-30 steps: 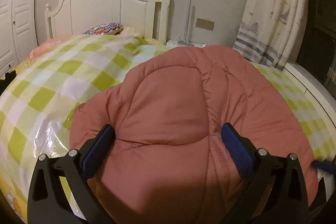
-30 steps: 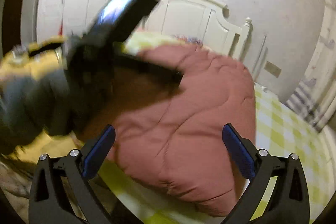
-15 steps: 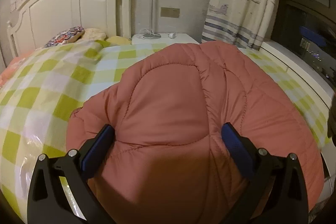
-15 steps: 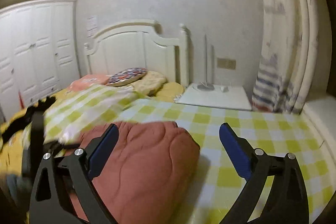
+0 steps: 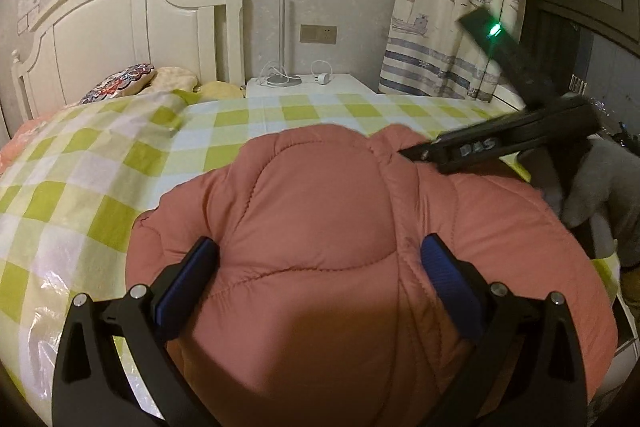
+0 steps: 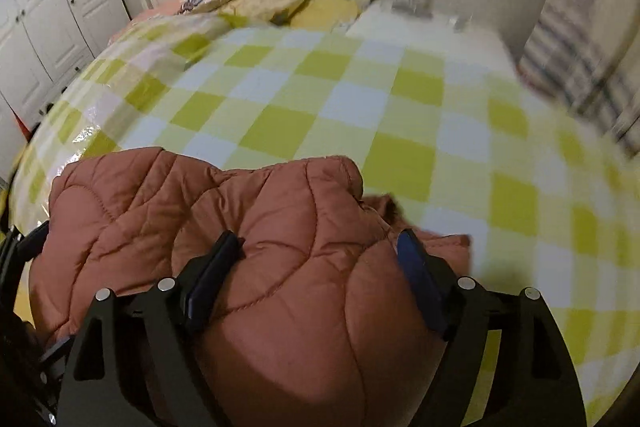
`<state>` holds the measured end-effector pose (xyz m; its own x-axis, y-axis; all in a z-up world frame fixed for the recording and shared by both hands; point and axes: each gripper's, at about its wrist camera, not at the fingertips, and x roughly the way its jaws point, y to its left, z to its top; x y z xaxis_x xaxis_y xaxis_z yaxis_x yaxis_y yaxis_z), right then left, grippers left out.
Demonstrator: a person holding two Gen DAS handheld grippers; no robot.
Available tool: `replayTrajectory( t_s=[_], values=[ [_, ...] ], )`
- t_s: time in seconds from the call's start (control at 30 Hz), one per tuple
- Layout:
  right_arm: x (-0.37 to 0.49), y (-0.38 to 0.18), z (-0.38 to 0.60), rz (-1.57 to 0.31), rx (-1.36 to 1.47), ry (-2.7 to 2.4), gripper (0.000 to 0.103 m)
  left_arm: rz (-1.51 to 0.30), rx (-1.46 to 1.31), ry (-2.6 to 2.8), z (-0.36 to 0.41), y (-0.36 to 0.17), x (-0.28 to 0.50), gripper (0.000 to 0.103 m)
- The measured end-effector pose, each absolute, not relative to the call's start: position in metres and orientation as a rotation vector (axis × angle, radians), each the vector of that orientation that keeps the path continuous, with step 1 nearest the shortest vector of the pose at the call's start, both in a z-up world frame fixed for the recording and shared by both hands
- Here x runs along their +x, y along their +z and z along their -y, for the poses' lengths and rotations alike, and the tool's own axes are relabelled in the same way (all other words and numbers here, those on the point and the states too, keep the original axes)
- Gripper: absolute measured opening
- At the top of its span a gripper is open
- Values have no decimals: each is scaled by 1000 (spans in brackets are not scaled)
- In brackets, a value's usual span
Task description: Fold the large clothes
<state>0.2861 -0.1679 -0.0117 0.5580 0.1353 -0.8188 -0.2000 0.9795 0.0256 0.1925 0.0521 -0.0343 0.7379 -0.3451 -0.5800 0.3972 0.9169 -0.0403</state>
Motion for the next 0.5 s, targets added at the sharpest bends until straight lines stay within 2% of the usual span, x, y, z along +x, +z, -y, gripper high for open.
replayTrajectory(
  t_s=[0.17,0.2,0.27,0.3,0.37,0.5],
  values=[
    [271,24,176,-806,19,221,80,-608,98,-382,-52,-35,188,101],
    [276,17,171,-839,-9,231,80,-606,102,-377,-51,-34,187,101],
    [288,-25,150,-1031,-152,270,83,-603,109,-372,-51,-34,187,101],
    [288,-33,151,-1044,-142,285,84,-605,115,-363,-50,-35,186,101],
    [292,-33,169,-1062,-31,267,88,-605,120,-352,-50,-35,186,101],
    [264,1,167,-929,-103,178,89,-605,119,-343,-52,-36,186,101]
  ],
)
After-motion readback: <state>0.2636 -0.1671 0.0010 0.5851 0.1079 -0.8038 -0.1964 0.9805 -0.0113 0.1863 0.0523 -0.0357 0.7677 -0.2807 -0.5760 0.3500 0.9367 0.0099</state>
